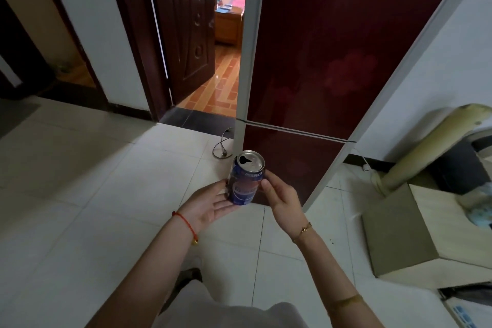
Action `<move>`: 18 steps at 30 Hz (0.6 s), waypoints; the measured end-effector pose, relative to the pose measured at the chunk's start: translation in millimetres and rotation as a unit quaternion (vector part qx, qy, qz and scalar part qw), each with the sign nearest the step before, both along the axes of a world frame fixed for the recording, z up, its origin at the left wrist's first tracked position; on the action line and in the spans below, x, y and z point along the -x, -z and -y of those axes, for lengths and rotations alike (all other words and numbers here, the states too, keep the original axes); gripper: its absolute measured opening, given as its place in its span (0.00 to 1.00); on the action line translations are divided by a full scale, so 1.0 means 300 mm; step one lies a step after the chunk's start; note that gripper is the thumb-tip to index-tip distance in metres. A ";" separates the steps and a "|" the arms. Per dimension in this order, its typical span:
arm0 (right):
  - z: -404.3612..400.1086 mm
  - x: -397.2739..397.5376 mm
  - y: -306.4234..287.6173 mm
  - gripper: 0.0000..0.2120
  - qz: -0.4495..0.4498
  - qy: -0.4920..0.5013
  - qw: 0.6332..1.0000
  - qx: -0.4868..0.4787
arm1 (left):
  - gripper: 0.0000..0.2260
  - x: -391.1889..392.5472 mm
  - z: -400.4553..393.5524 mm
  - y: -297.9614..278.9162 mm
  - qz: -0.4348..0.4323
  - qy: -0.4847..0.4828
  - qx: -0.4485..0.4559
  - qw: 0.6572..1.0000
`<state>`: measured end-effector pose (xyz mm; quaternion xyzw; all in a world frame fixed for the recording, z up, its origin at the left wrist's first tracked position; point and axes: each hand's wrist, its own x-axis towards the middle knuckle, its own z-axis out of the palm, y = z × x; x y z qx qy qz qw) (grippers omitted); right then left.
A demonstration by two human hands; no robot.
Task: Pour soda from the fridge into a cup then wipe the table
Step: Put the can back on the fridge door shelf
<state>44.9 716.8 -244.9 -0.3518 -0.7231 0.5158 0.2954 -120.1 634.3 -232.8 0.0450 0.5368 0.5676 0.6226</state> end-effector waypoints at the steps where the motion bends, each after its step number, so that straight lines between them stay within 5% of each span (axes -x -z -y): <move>1: -0.028 0.050 0.000 0.22 0.001 0.008 1.000 -0.005 | 0.16 0.050 -0.032 -0.005 -0.017 0.015 -0.010 1.000; 9: -0.229 0.452 -0.050 0.22 -0.028 0.084 0.996 -0.004 | 0.20 0.472 -0.237 -0.076 -0.105 0.123 -0.091 0.983; 13: -0.306 0.611 -0.080 0.17 -0.028 0.104 0.994 -0.029 | 0.25 0.614 -0.333 -0.122 -0.276 0.190 -0.103 0.936; 18: -0.386 0.743 -0.124 0.17 0.004 0.118 0.991 -0.067 | 0.27 0.716 -0.463 -0.132 -0.402 0.152 -0.120 0.895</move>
